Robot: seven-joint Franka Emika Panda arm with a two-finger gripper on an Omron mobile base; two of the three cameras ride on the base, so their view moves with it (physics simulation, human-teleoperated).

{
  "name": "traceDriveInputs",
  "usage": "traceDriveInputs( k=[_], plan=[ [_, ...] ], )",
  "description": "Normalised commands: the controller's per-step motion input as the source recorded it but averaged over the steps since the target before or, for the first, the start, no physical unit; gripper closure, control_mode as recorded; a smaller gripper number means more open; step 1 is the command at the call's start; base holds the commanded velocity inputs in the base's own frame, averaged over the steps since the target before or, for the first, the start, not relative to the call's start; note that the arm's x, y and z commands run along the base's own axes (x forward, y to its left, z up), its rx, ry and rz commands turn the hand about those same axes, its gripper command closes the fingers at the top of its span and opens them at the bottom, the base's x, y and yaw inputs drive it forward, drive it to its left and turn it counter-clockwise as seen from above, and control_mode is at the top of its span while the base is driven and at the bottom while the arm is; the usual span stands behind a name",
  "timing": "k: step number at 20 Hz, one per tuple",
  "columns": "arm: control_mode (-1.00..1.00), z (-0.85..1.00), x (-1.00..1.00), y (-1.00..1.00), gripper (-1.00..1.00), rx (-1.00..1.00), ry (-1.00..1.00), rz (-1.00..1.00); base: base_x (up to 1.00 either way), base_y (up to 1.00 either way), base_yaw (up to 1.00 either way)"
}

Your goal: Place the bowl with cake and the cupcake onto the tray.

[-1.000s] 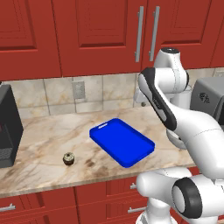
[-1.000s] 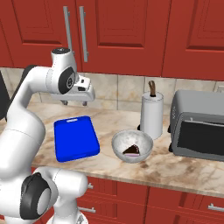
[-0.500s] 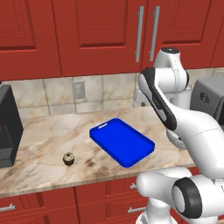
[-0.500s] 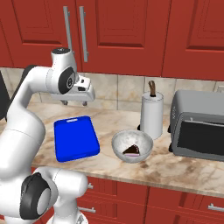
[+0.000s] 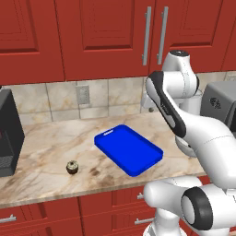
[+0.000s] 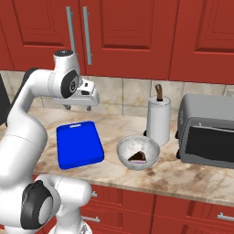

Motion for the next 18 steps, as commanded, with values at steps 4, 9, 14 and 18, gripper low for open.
traceDriveInputs(
  k=[4,9,14,18],
  plan=[
    [-1.0,0.0,0.0,0.0,-1.0,0.0,0.0,0.0,0.0,0.0,0.0],
    [-1.0,0.0,0.0,0.0,-1.0,0.0,0.0,0.0,0.0,0.0,0.0],
    [-1.0,0.0,0.0,-0.1,-1.0,0.0,0.0,0.0,0.0,0.0,0.0],
    [-1.0,-0.1,0.0,-0.35,-1.0,0.0,0.0,0.0,0.0,0.0,0.0]
  ],
)
